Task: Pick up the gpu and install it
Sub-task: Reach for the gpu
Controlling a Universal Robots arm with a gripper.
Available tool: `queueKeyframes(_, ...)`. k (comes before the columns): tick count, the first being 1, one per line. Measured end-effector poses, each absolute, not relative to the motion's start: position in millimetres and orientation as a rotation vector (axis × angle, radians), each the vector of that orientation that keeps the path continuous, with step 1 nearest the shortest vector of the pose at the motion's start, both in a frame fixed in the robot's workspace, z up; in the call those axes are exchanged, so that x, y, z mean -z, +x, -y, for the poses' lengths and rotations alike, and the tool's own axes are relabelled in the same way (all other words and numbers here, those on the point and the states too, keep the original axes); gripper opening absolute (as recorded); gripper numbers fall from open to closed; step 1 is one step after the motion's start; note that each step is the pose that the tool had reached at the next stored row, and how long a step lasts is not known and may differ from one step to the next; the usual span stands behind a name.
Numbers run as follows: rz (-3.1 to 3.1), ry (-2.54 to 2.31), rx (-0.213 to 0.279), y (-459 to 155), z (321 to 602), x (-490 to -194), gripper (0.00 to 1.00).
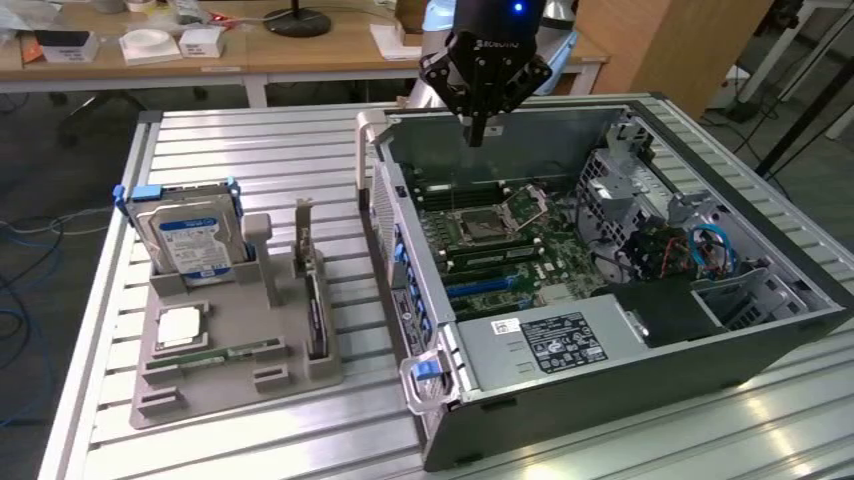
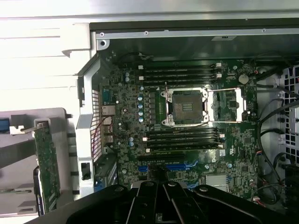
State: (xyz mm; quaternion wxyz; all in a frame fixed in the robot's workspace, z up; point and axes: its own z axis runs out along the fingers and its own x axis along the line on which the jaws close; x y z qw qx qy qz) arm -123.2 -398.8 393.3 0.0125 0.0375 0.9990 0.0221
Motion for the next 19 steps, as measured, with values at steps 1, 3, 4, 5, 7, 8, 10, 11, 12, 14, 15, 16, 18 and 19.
queueKeyframes(1,-3.114,0.117,-0.069,-123.7,398.9,-393.3,0.11)
queueKeyframes(3,-3.114,0.117,-0.069,-125.8,398.9,-393.3,0.11)
queueKeyframes(4,-3.114,0.117,-0.069,-127.4,398.9,-393.1,0.11)
queueKeyframes(5,-3.114,0.117,-0.069,-129.0,398.9,-393.1,0.11)
queueKeyframes(7,-3.114,0.117,-0.069,-132.2,398.8,-393.0,0.11)
queueKeyframes(8,-3.114,0.117,-0.069,-133.8,398.9,-392.9,0.11)
queueKeyframes(10,-3.114,0.117,-0.069,-136.7,398.9,-392.8,0.11)
queueKeyframes(11,-3.114,0.117,-0.069,-137.9,398.9,-392.8,0.11)
queueKeyframes(12,-3.114,0.117,-0.069,-139.1,398.8,-392.7,0.11)
queueKeyframes(14,-3.114,0.117,-0.069,-141.7,398.8,-392.6,0.11)
queueKeyframes(15,-3.114,0.117,-0.069,-142.9,398.9,-392.5,0.11)
queueKeyframes(16,-3.114,0.117,-0.069,-144.2,398.8,-392.5,0.11)
queueKeyframes(18,-3.114,0.117,-0.069,-146.5,398.9,-392.4,0.11)
queueKeyframes(19,-3.114,0.117,-0.069,-147.7,398.9,-392.3,0.11)
